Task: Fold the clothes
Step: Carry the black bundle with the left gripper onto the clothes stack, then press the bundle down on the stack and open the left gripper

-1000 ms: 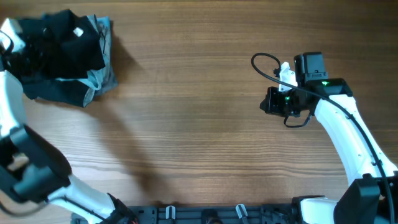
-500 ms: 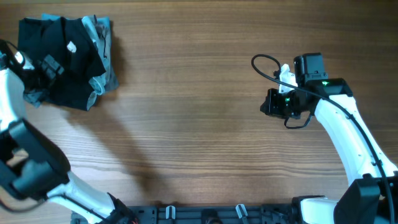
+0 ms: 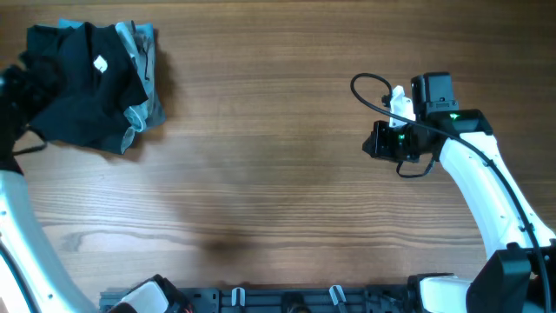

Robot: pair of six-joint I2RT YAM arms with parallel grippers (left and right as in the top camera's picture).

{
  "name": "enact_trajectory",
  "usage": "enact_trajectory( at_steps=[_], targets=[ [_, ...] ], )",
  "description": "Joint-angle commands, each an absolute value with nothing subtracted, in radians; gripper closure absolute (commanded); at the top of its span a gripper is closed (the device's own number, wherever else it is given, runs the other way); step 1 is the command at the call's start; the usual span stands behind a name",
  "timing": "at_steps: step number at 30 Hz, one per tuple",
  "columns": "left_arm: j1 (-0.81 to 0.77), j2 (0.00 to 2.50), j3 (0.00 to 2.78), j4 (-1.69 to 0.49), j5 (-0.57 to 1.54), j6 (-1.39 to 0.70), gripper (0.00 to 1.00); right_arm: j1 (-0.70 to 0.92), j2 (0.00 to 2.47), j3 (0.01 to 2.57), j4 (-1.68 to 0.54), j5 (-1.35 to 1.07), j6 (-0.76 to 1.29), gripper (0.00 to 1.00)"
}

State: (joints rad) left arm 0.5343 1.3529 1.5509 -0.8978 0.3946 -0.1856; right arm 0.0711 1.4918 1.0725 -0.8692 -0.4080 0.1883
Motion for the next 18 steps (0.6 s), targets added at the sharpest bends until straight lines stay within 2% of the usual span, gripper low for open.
enact_trajectory(
  at_steps=[1, 4, 7, 10, 11, 13, 16, 18],
  targets=[
    [0.414, 1.361, 1.547, -0.999, 0.784, -0.058, 0.0, 0.071, 1.446, 1.094, -0.867, -0.439, 0.186, 0.8],
    [0.294, 1.362, 1.547, -1.084, 0.83, -0.062, 0.02, 0.071, 1.405, 1.094, -0.869, -0.453, 0.2, 0.72],
    [0.213, 1.361, 1.547, -1.09, 0.83, -0.118, 0.22, 0.071, 1.377, 1.094, -0.876, -0.453, 0.235, 0.69],
    [0.183, 1.361, 1.547, -1.088, 0.83, -0.171, 0.29, 0.071, 1.363, 1.094, -0.891, -0.453, 0.254, 0.66],
    [0.181, 1.361, 1.547, -1.089, 0.83, -0.19, 0.36, 0.071, 1.363, 1.094, -0.897, -0.453, 0.262, 0.65],
    [0.181, 1.362, 1.547, -1.089, 0.839, -0.237, 0.58, 0.071, 1.364, 1.094, -0.907, -0.454, 0.266, 0.64],
    [0.181, 1.362, 1.547, -1.073, 0.872, -0.299, 0.96, 0.071, 1.364, 1.094, -0.926, -0.454, 0.273, 0.64],
    [0.181, 1.362, 1.547, -1.045, 0.917, -0.355, 0.96, 0.071, 1.364, 1.094, -0.938, -0.454, 0.283, 0.64]
  ],
)
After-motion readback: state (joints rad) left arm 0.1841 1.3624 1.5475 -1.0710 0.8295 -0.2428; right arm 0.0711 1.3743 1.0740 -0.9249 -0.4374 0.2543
